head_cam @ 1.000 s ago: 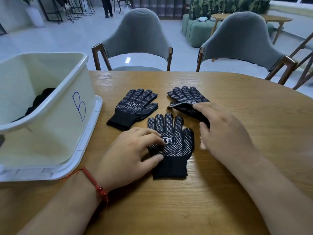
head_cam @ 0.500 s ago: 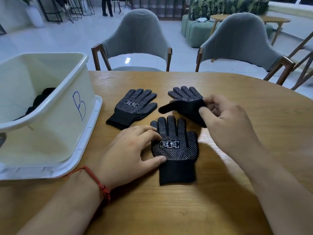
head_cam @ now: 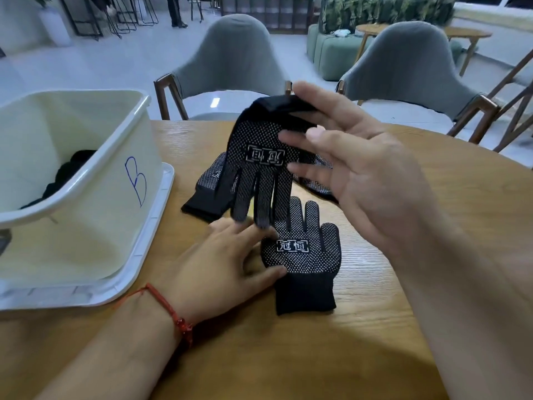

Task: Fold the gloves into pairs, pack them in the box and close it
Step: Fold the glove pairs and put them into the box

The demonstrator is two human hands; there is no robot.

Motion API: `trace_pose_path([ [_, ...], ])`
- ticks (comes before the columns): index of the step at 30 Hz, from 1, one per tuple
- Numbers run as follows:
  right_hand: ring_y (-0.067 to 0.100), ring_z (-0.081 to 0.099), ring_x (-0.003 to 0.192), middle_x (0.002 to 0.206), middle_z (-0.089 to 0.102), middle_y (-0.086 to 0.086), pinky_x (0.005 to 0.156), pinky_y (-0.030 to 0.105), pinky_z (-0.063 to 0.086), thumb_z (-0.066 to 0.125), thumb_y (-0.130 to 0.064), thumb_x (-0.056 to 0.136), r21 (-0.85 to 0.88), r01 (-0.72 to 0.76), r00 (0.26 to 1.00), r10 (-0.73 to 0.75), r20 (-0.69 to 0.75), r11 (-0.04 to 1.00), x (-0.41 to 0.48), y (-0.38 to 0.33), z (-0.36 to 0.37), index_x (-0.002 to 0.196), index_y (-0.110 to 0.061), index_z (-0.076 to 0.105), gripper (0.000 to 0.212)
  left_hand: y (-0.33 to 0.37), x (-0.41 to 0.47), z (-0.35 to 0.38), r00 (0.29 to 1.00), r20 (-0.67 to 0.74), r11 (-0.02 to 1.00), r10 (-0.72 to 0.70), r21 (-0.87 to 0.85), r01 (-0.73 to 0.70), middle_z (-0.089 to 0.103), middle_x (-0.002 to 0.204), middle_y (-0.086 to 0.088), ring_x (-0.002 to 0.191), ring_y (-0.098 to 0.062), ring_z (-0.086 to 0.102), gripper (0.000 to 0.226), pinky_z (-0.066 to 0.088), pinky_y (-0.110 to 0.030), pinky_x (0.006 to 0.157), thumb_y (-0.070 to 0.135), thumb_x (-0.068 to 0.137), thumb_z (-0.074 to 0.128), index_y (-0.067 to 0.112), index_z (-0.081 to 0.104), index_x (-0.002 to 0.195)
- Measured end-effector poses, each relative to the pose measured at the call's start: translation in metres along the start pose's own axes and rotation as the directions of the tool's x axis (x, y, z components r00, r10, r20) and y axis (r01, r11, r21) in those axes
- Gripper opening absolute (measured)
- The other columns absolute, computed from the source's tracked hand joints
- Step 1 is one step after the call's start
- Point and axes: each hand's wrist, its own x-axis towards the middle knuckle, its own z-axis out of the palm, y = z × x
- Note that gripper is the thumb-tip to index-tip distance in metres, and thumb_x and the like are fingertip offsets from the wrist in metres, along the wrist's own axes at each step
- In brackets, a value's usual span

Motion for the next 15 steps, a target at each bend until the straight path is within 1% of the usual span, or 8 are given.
trace_pose_path([
  [2,0.023,0.068,0.128,0.139,0.071,-0.004,0.099,0.041,0.056,0.051,-0.002,0.106,-0.014,-0.003,1.000,0.003,-0.007,1.000,-0.001,0.004,-0.001,0.145,-0.026,0.063,0.048,-0.001,0.000,0.001,1.000,0.022,1.000,0.005,-0.007,-0.004,0.049,0.139,0.028,0.133,-0.004,0.045,0.056,0.036,-0.038,0.119,0.079,0.086,0.051,0.043,0.057,0.130],
  [4,0.024,0.069,0.127,0.137,0.072,-0.003,0.100,0.042,0.057,0.051,0.000,0.107,-0.014,-0.023,0.999,0.023,-0.026,1.000,-0.006,0.009,-0.003,0.145,-0.025,0.064,0.047,-0.001,0.002,0.001,1.000,0.018,1.000,-0.004,0.004,0.004,0.047,0.145,0.029,0.138,0.000,0.041,0.058,0.033,-0.036,0.121,0.080,0.085,0.050,0.044,0.057,0.130],
  [6,0.024,0.071,0.124,0.132,0.075,-0.003,0.098,0.040,0.059,0.052,0.001,0.106,-0.053,-0.052,0.998,0.049,-0.044,0.997,-0.016,0.016,-0.008,0.141,-0.025,0.067,0.046,-0.001,0.003,0.001,1.000,0.019,1.000,-0.016,0.015,0.016,0.047,0.145,0.028,0.138,-0.001,0.042,0.059,0.033,-0.036,0.121,0.080,0.084,0.049,0.043,0.058,0.130],
  [8,0.021,0.073,0.118,0.124,0.077,-0.004,0.094,0.035,0.060,0.057,0.002,0.105,-0.164,-0.074,0.996,0.065,-0.055,0.984,-0.028,0.023,-0.014,0.133,-0.028,0.071,0.043,-0.001,0.004,0.001,1.000,0.024,1.000,-0.007,0.024,0.006,0.052,0.142,0.024,0.136,-0.004,0.046,0.059,0.035,-0.038,0.119,0.079,0.085,0.050,0.040,0.060,0.129],
  [10,0.019,0.075,0.105,0.112,0.079,-0.004,0.088,0.029,0.059,0.066,0.003,0.100,-0.299,-0.078,0.996,0.060,-0.070,0.951,-0.040,0.030,-0.020,0.124,-0.030,0.076,0.043,-0.002,0.005,0.002,0.999,0.036,0.999,-0.007,0.039,0.005,0.054,0.137,0.021,0.133,-0.006,0.048,0.059,0.037,-0.039,0.116,0.079,0.086,0.050,0.038,0.060,0.128],
  [12,0.014,0.074,0.091,0.100,0.077,-0.007,0.083,0.028,0.058,0.076,-0.001,0.094,-0.473,-0.065,0.997,0.037,-0.068,0.879,-0.049,0.035,-0.024,0.119,-0.036,0.077,0.043,-0.002,0.005,0.002,0.999,0.049,0.998,-0.022,0.056,0.019,0.054,0.138,0.019,0.134,-0.007,0.048,0.062,0.037,-0.038,0.116,0.080,0.085,0.048,0.036,0.060,0.128],
  [14,0.015,0.070,0.080,0.089,0.072,-0.008,0.075,0.033,0.059,0.083,-0.010,0.088,-0.676,-0.027,0.999,-0.010,-0.050,0.737,-0.056,0.041,-0.028,0.117,-0.040,0.075,0.043,-0.002,0.006,0.003,0.998,0.058,0.997,-0.023,0.074,0.019,0.055,0.140,0.016,0.135,-0.009,0.048,0.064,0.038,-0.039,0.116,0.079,0.086,0.048,0.033,0.060,0.128],
  [15,0.016,0.066,0.074,0.084,0.068,-0.009,0.069,0.035,0.056,0.084,-0.015,0.085,-0.766,0.002,0.998,-0.048,-0.039,0.643,-0.059,0.044,-0.031,0.114,-0.041,0.074,0.041,-0.003,0.006,0.003,0.998,0.062,0.997,-0.026,0.079,0.021,0.055,0.142,0.016,0.136,-0.009,0.048,0.066,0.038,-0.039,0.116,0.079,0.086,0.048,0.032,0.060,0.130],
])
